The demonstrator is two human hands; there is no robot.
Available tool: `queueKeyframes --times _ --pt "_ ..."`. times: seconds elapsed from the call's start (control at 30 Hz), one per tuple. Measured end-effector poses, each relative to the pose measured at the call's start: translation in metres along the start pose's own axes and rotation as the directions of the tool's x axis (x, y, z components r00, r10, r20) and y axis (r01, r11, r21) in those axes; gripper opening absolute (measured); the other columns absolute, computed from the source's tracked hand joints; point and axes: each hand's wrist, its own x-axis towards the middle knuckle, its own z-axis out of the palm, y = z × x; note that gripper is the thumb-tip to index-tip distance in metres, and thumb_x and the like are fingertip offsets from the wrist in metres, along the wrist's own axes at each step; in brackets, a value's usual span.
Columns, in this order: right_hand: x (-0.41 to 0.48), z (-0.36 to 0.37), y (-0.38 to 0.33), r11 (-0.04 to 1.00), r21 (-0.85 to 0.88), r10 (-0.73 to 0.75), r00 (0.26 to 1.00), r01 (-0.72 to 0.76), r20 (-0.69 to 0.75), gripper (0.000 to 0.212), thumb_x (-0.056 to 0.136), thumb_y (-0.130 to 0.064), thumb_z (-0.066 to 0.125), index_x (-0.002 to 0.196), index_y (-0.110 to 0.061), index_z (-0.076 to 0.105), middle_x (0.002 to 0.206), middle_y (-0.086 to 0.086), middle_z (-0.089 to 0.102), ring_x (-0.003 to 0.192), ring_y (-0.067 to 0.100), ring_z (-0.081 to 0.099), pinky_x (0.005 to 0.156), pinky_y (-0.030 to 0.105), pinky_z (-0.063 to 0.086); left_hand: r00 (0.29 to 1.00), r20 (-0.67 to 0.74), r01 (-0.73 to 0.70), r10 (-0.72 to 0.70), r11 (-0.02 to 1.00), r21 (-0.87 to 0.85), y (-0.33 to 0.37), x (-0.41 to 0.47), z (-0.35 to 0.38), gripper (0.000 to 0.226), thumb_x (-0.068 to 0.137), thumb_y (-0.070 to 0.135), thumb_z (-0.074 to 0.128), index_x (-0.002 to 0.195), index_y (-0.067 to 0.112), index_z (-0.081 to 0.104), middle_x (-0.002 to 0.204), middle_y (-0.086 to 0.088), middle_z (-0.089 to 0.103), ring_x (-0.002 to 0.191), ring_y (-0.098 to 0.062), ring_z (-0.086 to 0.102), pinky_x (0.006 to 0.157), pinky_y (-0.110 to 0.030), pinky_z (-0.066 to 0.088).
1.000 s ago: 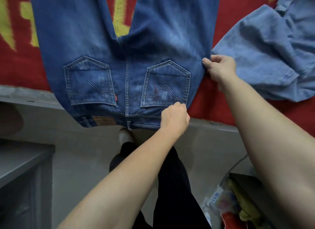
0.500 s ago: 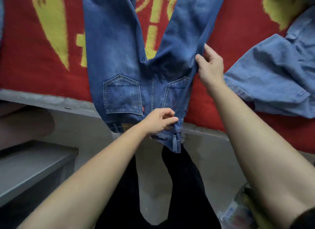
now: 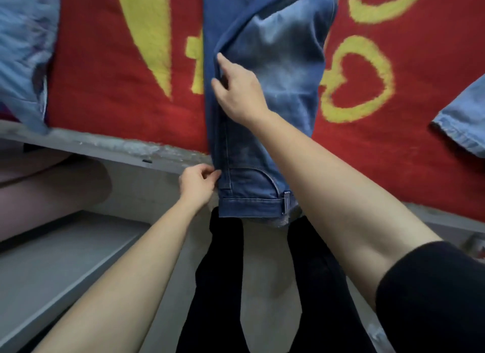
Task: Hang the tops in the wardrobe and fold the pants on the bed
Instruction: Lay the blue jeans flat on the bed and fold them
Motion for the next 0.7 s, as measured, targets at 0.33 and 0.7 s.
queueKeyframes --times 0.33,0.7 --pt "0.038 0.052 0.02 0.977 -0.167 0.176 0.951 -0.136 0.255 0.067 0.096 -0.036 0.046 0.157 -0.027 0.02 0.133 0.011 0.055 0.125 0.029 0.051 0.1 0.035 0.043 0.996 0.092 0.003 -0.01 0.997 0.071 -0.018 0.042 0.0 0.008 0.086 0.018 0.071 0.089 0.011 0.075 0.08 -0.006 0.069 0.086 -0.025 0.068 0.08 -0.034 0.053" --pt "0.017 0.035 0.031 0.983 -0.05 0.185 0.929 -0.178 0.321 0.066 0.099 -0.044 0.048 0.157 -0.031 0.02 0.087 -0.012 0.048 0.091 0.013 0.055 0.094 0.025 0.043 0.963 0.265 0.024 -0.056 0.992 0.123 -0.005 0.038 0.002 0.024 0.085 0.012 0.069 0.068 0.022 0.056 0.069 -0.001 0.063 0.083 -0.03 0.067 0.074 -0.035 0.05"
